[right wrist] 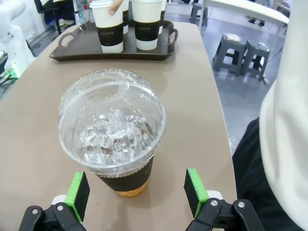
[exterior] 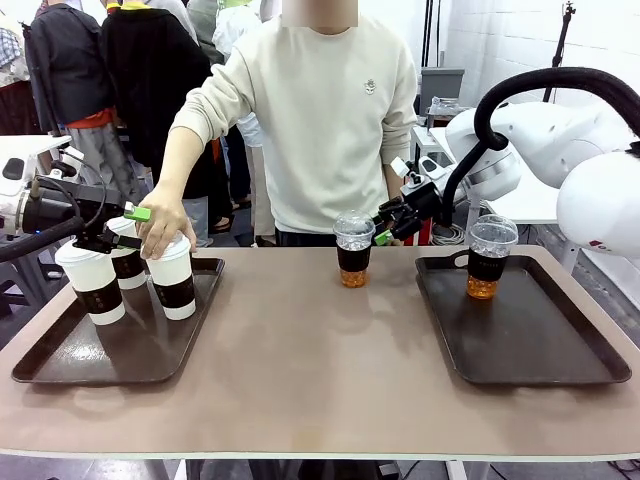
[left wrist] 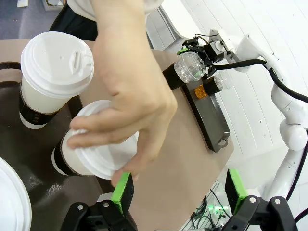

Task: Distribute the coffee onto the tray.
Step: Pick up another iced Americano from the middle of the table and place it on the right Handle tray.

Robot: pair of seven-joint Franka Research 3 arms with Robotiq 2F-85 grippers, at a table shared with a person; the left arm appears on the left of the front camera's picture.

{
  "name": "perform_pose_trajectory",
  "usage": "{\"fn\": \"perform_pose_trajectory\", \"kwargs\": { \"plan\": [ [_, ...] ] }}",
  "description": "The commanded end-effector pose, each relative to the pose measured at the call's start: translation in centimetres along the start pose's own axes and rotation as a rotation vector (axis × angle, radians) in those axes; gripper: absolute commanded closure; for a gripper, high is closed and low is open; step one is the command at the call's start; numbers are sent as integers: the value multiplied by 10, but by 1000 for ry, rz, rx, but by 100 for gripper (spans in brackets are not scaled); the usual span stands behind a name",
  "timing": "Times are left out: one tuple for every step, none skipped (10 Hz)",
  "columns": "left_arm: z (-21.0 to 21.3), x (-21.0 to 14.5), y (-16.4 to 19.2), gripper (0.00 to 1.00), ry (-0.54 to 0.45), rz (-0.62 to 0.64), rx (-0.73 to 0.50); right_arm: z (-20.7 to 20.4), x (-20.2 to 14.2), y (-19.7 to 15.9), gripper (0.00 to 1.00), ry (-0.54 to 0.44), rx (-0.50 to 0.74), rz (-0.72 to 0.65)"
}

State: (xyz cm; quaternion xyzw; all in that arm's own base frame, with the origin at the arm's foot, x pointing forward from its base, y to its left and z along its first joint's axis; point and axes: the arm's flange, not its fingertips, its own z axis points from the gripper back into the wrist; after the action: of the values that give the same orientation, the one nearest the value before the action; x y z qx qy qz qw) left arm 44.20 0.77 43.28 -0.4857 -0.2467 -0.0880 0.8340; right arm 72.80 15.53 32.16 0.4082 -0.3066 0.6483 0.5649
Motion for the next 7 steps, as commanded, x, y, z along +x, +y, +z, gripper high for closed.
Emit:
{"fn": "perform_pose_trajectory", "kwargs": {
  "plan": [
    [1, -1, -2, 0, 0, 2, -1, -5, 1, -14, 0, 31, 7, -23],
    [1, -1, -2, 0, 0, 2, -1, -7, 0, -15, 0, 30, 10, -22],
    [1, -1, -2, 0, 0, 2, -1, -9, 0, -15, 0, 29, 16, -23],
    [1, -1, -2, 0, 0, 2, -1, -12, -1, -15, 0, 31, 26, -26],
    [1, -1, -2, 0, 0, 2, -1, -14, -1, -15, 0, 34, 38, -28],
    [1, -1, -2, 0, 0, 2, -1, -17, -1, -16, 0, 40, 50, -29],
    [1, -1, -2, 0, 0, 2, -1, -20, -1, -17, 0, 46, 57, -30]
  ]
}}
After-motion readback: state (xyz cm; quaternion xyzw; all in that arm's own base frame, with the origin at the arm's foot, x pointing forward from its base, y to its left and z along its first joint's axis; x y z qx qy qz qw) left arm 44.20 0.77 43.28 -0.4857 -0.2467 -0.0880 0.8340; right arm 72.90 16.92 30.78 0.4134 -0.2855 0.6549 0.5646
